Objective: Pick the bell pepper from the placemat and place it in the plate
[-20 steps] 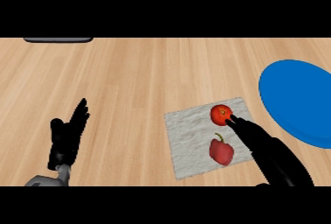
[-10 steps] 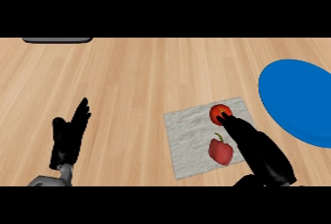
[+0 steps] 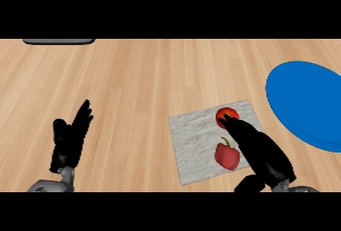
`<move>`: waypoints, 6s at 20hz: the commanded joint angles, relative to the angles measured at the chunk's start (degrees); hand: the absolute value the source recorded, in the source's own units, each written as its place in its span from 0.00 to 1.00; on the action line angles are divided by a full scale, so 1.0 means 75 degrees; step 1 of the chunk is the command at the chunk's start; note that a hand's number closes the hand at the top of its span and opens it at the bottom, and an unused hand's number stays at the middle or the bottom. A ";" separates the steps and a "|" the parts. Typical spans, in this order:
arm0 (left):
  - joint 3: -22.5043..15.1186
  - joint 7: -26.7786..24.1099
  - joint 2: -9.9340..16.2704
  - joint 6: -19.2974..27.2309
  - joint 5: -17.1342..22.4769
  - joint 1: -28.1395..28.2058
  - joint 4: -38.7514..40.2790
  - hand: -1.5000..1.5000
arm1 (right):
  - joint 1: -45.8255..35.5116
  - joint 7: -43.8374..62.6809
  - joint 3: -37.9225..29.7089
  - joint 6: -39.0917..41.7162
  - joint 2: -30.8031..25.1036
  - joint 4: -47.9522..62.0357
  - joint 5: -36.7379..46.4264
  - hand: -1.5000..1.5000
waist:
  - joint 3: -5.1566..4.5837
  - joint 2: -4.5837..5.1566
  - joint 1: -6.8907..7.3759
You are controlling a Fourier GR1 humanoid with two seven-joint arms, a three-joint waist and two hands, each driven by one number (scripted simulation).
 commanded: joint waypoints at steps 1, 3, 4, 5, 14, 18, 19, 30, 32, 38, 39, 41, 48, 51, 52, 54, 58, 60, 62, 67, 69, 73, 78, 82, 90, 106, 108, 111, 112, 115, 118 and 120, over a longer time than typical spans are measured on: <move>0.0303 0.0168 -0.0186 -0.0230 -0.0111 -0.0344 0.0148 0.50 | 0.0104 -0.0193 -0.0188 0.0232 0.0404 0.0203 0.0347 0.00 | 0.0000 0.0001 -0.0010; 0.0515 0.0090 -0.0103 -0.0406 -0.0116 -0.0248 0.0189 0.50 | 0.0117 -0.0419 -0.0099 -0.0026 0.0647 0.0551 0.0747 0.00 | 0.0000 0.0001 -0.0004; 0.0374 -0.0039 -0.0318 -0.0179 -0.0356 -0.0303 0.0376 0.50 | -0.0063 0.0174 -0.0174 0.0651 0.0746 0.0024 0.0493 0.00 | -0.0001 0.0000 -0.0009; 0.0460 0.0115 -0.0237 -0.0445 -0.0222 0.0060 -0.0022 0.50 | 0.0126 -0.0422 -0.0205 0.0267 0.0738 0.0407 0.0797 0.00 | 0.0000 -0.0001 0.0001; 0.0757 -0.0261 -0.0348 -0.0652 -0.0344 -0.0189 0.0440 0.50 | -0.0302 -0.1894 -0.0496 -0.0453 0.0719 0.1630 0.1554 1.00 | 0.0001 0.0006 0.0007; 0.0626 0.0023 -0.0709 -0.0323 -0.0701 -0.0331 0.0373 0.50 | -0.0026 -0.1750 -0.0450 -0.0586 0.0850 0.1181 0.2082 1.00 | 0.0000 0.0002 -0.0016; 0.0535 0.0192 -0.0744 -0.0336 -0.0728 -0.0242 0.0164 0.50 | -0.0137 -0.1561 -0.0592 -0.0449 0.0847 0.0877 0.2112 1.00 | 0.0000 0.0000 -0.0013; 0.0513 -0.0034 -0.0692 -0.0555 -0.0693 0.0281 -0.0159 0.50 | -0.2592 -0.1787 -0.2693 -0.1542 0.0991 0.3843 0.1814 1.00 | 0.0003 0.0009 0.0074; 0.0632 -0.0263 -0.0619 -0.0651 -0.0678 0.0359 0.0062 0.50 | -0.2246 -0.1925 -0.2640 -0.1667 0.0783 0.3136 0.1947 1.00 | 0.0000 -0.0002 0.0010; 0.0503 -0.0080 -0.0752 -0.0477 -0.0831 0.0372 -0.0224 0.50 | -0.2397 -0.1182 -0.3508 -0.1973 0.0676 0.1356 0.1724 1.00 | -0.0002 -0.0042 -0.0035; 0.0649 -0.0115 -0.0629 -0.0621 -0.0699 0.0353 -0.0102 0.50 | -0.2171 -0.1278 -0.3747 -0.2311 0.0523 0.1174 0.1795 1.00 | -0.0002 -0.0038 -0.0079; 0.0623 -0.0011 -0.0652 -0.0484 -0.0869 0.0161 -0.0108 0.50 | -0.2515 -0.0907 -0.4017 -0.2094 0.0327 0.0994 0.1884 1.00 | -0.0003 -0.0018 -0.0051; 0.0908 0.0555 -0.0507 -0.0728 -0.0687 -0.0320 -0.0193 0.50 | -0.2481 -0.1118 -0.5196 -0.2262 -0.0039 0.1969 0.1412 1.00 | 0.0003 0.0009 0.0002; 0.0870 -0.0039 -0.0596 -0.0862 -0.0726 0.0261 -0.0116 0.50 | -0.2699 -0.1037 -0.5385 -0.2224 -0.0152 0.2369 0.1404 1.00 | 0.0000 0.0007 0.0031; 0.0696 -0.0254 -0.0880 -0.0595 -0.0958 0.0177 0.0156 0.50 | -0.3034 -0.1302 -0.5572 -0.2196 -0.0377 0.2932 0.1244 1.00 | 0.0000 0.0014 0.0037; 0.0749 0.0011 -0.0704 -0.0889 -0.0759 0.0323 -0.0290 0.50 | -0.3123 -0.1564 -0.5883 -0.2026 -0.0784 0.3348 0.1041 1.00 | 0.0001 0.0009 0.0046; 0.0806 -0.0040 -0.0844 -0.0878 -0.0774 -0.0025 0.0069 0.50 | -0.3634 -0.2320 -0.6127 -0.2481 -0.1109 0.5018 0.1005 1.00 | 0.0002 0.0027 0.0075; 0.0445 -0.0088 -0.1209 -0.0431 -0.1215 0.0184 -0.0055 0.50 | -0.3383 -0.2604 -0.5937 -0.2905 -0.0987 0.5494 0.1310 1.00 | 0.0004 0.0026 0.0074; 0.0612 -0.0197 -0.1173 -0.0537 -0.1115 -0.0302 0.0479 0.50 | -0.3902 -0.2828 -0.5877 -0.3198 -0.1033 0.6754 0.1548 1.00 | 0.0006 0.0065 0.0137; 0.0694 -0.0161 -0.0910 -0.0914 -0.0864 0.0413 -0.0214 0.50 | -0.3896 -0.3340 -0.6073 -0.2117 -0.1434 0.7753 0.1009 1.00 | 0.0006 0.0036 0.0143; 0.0745 -0.0162 -0.1078 -0.0709 -0.0991 -0.0291 0.0348 0.50 | -0.4393 -0.3552 -0.6129 -0.1933 -0.1557 0.8600 0.0950 1.00 | 0.0008 0.0069 0.0161; 0.0761 -0.0496 -0.0841 -0.0926 -0.0964 0.0470 0.0028 0.50 | -0.4451 -0.3408 -0.5844 -0.1026 -0.1703 0.9259 0.1127 0.00 | 0.0005 0.0050 0.0208; 0.0797 -0.0107 -0.0934 -0.0832 -0.1074 -0.0262 0.0297 0.50 | -0.4527 -0.5471 -0.6026 -0.1228 -0.2102 1.0424 0.0924 0.00 | 0.0013 0.0073 0.0145; 0.0604 0.0036 -0.1153 -0.0603 -0.1173 0.0177 -0.0152 0.50 | -0.4640 -0.6189 -0.6862 -0.0818 -0.1983 0.9758 -0.0252 0.00 | 0.0016 0.0011 0.0069; 0.0813 -0.0040 -0.0985 -0.0731 -0.1075 0.0235 -0.0024 0.50 | -0.4550 -0.6624 -0.8831 0.0223 -0.2199 0.9961 -0.2552 0.00 | 0.0007 -0.0004 -0.0028; 0.1085 -0.0223 -0.0864 -0.1089 -0.0991 0.0199 -0.0076 0.50 | -0.3777 -0.8682 -0.8275 0.0818 -0.2569 1.1144 -0.3046 0.00 | 0.0009 0.0031 0.0088; 0.0946 -0.0389 -0.1105 -0.0910 -0.1162 0.0172 0.0150 0.50 | -0.3853 -0.8445 -0.8142 0.0268 -0.2242 1.0881 -0.3090 0.00 | 0.0005 0.0023 0.0061; 0.0811 -0.0041 -0.1223 -0.0801 -0.1266 0.0363 -0.0178 0.50 | -0.3734 -0.8223 -0.8057 -0.0014 -0.2124 1.0677 -0.3218 0.00 | 0.0003 0.0010 0.0046; 0.1059 0.0207 -0.0974 -0.0997 -0.1064 0.0023 -0.0275 0.50 | -0.3963 -0.8024 -0.7929 -0.0094 -0.2397 1.0992 -0.2985 0.00 | 0.0007 0.0025 0.0083; 0.0860 0.0267 -0.1183 -0.0797 -0.1321 -0.0142 -0.0045 0.50 | -0.3933 -0.8503 -0.7871 -0.0461 -0.2573 1.1557 -0.2798 0.00 | 0.0018 0.0063 0.0150; 0.0926 0.0138 -0.1015 -0.1139 -0.1117 0.0245 -0.0396 0.50 | -0.4085 -0.8403 -0.7778 -0.0506 -0.2629 1.1698 -0.2854 0.00 | 0.0015 0.0051 0.0160; 0.1112 0.0140 -0.0888 -0.1142 -0.1088 0.0254 -0.0443 0.50 | -0.4008 -0.8387 -0.7681 -0.0911 -0.2360 1.1576 -0.2856 0.00 | 0.0012 0.0039 0.0130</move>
